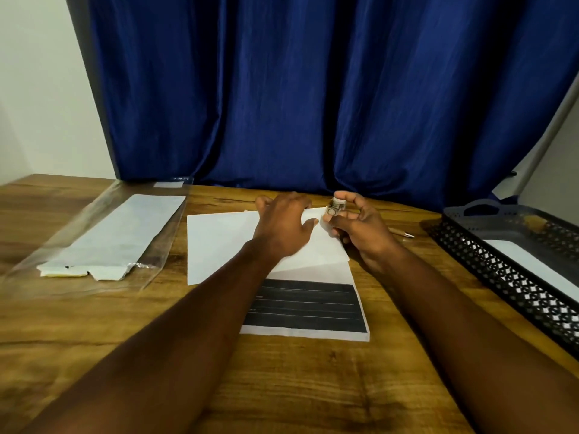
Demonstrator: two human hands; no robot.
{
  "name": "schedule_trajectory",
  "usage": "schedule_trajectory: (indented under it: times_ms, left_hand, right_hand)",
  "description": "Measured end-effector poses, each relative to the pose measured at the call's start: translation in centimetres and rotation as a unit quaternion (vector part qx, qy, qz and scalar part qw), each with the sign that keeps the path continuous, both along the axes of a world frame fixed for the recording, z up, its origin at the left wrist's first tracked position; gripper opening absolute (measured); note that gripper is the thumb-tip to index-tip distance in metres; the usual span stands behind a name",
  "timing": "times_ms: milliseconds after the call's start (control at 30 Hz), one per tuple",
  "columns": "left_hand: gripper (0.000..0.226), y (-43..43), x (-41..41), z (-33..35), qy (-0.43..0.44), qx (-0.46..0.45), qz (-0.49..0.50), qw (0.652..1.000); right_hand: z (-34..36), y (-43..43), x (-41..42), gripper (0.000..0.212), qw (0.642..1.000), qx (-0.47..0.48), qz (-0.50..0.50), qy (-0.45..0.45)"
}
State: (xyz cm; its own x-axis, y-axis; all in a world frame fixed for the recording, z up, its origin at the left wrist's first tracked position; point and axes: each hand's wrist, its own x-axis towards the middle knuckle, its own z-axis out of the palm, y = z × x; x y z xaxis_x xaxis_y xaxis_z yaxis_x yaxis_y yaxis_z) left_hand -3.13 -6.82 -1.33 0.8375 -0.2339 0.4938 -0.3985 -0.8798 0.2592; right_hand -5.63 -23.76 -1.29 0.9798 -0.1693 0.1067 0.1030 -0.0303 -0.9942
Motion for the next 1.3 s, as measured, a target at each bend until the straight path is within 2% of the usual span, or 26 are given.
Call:
schedule_trajectory:
  times_ms: [167, 300, 500, 700, 933, 1300]
  left_hand:
    - [0.041, 0.2, 0.1, -0.4, -0.014, -0.004, -0.006, 1.000]
    - [0.036, 0.3, 0.1, -0.3, -0.026, -0.015, -0.009, 1.000]
    - [0.037, 0.3, 0.1, -0.3, -0.031, -0.033, -0.006, 0.999]
    - [0.032, 0.0, 0.4, -0.1, -0.014, -0.089, 0.002, 0.996]
    - [0.019, 0.0, 0.5, 0.4, -0.013, -0.154, 0.007, 0.988]
    - [0.014, -0.3, 0.6, 0.1, -0.019, -0.180, -0.015, 0.983]
  right_hand:
    - [-0.1, 0.2, -0.4, 0.014, 0.999, -0.034, 0.011, -0.004]
    - [0.2, 0.2, -0.3, 0.017, 1.000, -0.005, 0.008, 0.008]
    - [-0.1, 0.3, 0.0, 0.008, 1.000, -0.012, -0.023, 0.006]
    - [-0.1, 0.4, 0.5, 0.008, 0.995, -0.019, -0.093, 0.020]
    - [0.7, 1.6, 0.3, 0.014, 0.993, -0.035, -0.110, 0.019]
    - [0.9, 1.7, 0.0, 0.009, 0.992, -0.044, -0.118, 0.031]
